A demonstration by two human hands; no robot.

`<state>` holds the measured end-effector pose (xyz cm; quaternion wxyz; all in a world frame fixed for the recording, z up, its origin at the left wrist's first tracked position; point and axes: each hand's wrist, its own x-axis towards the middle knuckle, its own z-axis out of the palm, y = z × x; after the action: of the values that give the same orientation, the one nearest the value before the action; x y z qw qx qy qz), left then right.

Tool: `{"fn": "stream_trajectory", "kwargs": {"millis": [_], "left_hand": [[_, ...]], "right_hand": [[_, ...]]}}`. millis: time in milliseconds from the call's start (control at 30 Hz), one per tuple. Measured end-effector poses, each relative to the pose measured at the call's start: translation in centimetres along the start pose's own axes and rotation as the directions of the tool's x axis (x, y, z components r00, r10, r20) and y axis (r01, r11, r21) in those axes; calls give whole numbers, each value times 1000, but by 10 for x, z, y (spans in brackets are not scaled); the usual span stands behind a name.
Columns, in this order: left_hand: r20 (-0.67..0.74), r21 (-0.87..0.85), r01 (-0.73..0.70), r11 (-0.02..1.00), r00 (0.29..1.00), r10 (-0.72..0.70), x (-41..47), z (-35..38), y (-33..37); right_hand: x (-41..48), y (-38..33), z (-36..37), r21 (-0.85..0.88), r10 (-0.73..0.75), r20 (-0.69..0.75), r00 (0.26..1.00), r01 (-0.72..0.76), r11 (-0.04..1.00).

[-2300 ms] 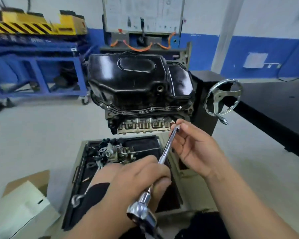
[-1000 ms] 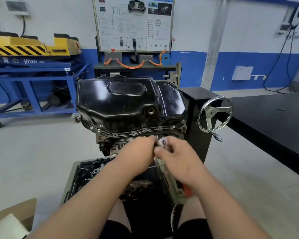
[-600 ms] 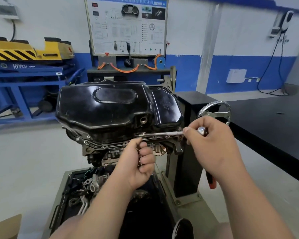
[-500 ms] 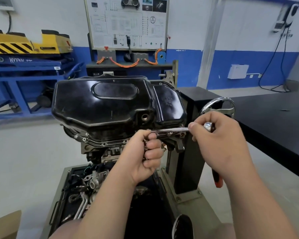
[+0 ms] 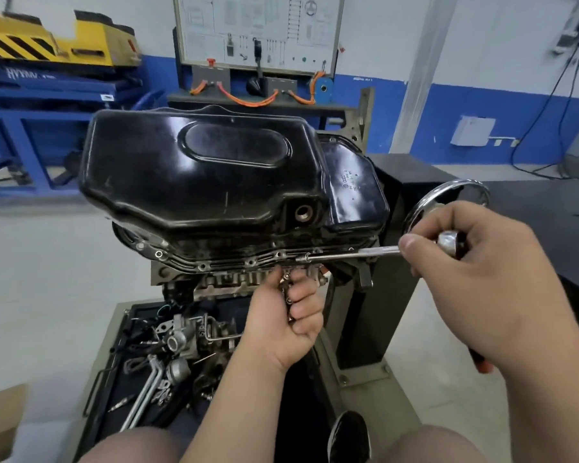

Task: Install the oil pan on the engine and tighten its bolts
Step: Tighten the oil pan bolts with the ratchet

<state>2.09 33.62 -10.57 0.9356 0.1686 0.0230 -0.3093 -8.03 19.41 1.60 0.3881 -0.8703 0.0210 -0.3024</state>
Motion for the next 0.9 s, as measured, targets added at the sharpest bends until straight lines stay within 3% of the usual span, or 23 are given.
{"fn": "stream_trajectory", "kwargs": {"millis": [267, 467, 900], "left_hand": [[-240, 184, -20, 983, 969, 65, -14, 21, 10], [-266, 361, 32, 932, 961, 71, -12, 15, 5], [-321, 369, 51, 928, 944, 76, -19, -3, 22]], "right_hand": [[-28, -17, -3, 7, -52, 48, 998, 52, 999], [-35, -16, -11, -51, -70, 82, 994, 75, 996], [-33, -12, 1, -8, -90, 124, 988, 91, 996]]}}
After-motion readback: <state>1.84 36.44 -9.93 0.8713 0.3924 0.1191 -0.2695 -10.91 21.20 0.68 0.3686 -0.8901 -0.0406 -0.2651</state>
